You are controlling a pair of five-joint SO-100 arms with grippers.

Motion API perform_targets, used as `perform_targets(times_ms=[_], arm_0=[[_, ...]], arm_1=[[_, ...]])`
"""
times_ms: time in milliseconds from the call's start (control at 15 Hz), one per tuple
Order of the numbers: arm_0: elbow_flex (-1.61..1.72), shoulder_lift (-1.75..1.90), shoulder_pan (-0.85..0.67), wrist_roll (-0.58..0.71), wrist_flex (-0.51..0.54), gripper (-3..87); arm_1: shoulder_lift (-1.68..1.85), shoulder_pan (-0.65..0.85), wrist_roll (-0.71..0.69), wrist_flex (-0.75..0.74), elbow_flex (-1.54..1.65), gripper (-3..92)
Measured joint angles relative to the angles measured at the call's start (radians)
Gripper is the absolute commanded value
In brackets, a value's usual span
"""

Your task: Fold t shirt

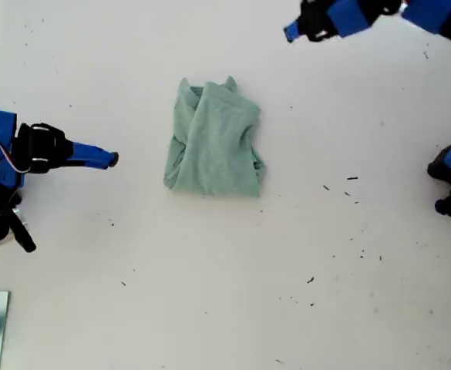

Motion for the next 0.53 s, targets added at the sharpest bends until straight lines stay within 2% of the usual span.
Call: perform_targets(times_ms=[267, 400, 467, 533], arm_0=[[0.0, 0.0, 0.003, 0.0, 0.0, 9.8], [0.0, 0.0, 0.003, 0.0, 0.0, 10.1], [0.0, 0.0, 0.003, 0.0, 0.0, 10.2], [0.0, 0.0, 0.003, 0.0, 0.0, 10.4]], arm_1=[[0.781, -0.21, 0.333, -0.003, 0.888, 2.8], [1.259, -0.307, 0.529, 0.124, 1.235, 2.7], [1.457, -0.337, 0.614, 0.204, 1.347, 2.4], [1.542, -0.368, 0.663, 0.219, 1.376, 2.9]])
